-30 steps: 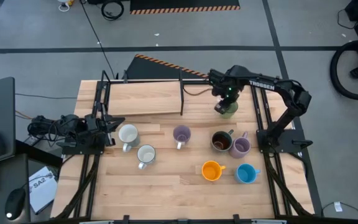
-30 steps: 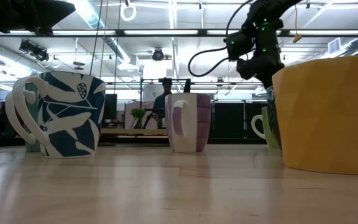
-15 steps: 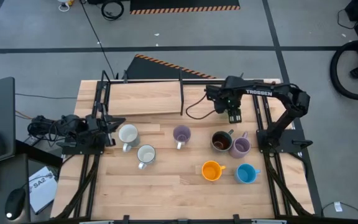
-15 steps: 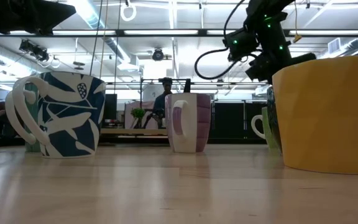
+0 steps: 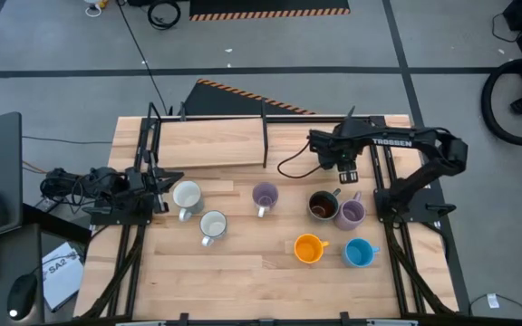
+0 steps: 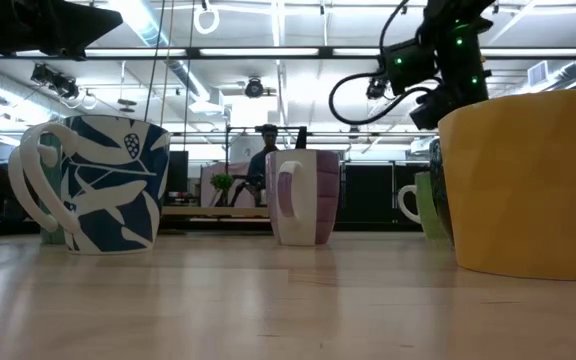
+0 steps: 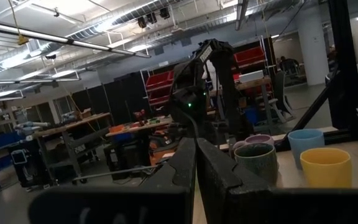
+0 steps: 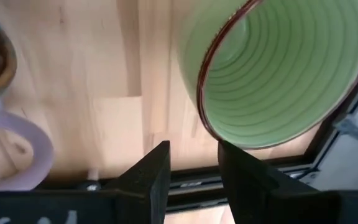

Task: Place coffee mugs
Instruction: Put the green patterned mug on the shelf

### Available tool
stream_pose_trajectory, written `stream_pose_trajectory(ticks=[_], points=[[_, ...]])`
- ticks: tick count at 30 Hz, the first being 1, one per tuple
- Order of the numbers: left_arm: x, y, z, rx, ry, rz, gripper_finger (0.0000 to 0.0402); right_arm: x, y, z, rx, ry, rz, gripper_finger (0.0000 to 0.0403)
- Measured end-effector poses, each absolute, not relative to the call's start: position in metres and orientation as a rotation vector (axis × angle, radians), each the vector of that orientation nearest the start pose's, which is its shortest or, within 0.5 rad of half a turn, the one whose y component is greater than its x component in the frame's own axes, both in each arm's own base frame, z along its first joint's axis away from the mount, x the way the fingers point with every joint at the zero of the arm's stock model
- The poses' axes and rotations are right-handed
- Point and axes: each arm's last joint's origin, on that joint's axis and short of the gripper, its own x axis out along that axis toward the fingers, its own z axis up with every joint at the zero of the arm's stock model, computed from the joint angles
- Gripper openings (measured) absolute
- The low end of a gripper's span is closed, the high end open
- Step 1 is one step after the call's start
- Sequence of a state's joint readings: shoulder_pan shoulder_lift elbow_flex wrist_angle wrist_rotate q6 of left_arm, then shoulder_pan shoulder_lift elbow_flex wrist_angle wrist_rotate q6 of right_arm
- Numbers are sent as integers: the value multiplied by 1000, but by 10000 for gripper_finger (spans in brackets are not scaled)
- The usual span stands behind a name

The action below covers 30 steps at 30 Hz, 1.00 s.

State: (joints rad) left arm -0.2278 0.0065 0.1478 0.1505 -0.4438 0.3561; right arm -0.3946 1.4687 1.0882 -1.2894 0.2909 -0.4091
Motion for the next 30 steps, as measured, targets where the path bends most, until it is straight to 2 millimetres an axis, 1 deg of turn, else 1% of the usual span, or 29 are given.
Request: stream_pose_trajectory(ticks=[8, 10, 14, 17, 20, 23, 26, 30], points=[[81, -6, 226, 260, -235, 262, 21, 207, -94, 243, -214, 1741, -135, 140], [81, -6, 226, 262, -235, 262, 21, 207, -95, 244, -264, 1747, -87, 142], [81, -6, 227, 260, -239, 263, 21, 208, -95, 242, -387, 1750, 80, 142], [81, -6, 227, 259, -242, 263, 21, 211, -96, 241, -474, 1731, 135, 142], [81, -6, 227, 256, -243, 263, 21, 212, -98, 241, -530, 1744, 101, 142], [81, -6, 227, 256, -242, 263, 21, 212, -99, 241, -516, 1728, 102, 142], [81, -6, 227, 257, -242, 263, 21, 211, -99, 236, -525, 1724, 136, 142], [81, -6, 227, 259, -242, 263, 21, 208, -103, 223, -540, 1717, 164, 142]])
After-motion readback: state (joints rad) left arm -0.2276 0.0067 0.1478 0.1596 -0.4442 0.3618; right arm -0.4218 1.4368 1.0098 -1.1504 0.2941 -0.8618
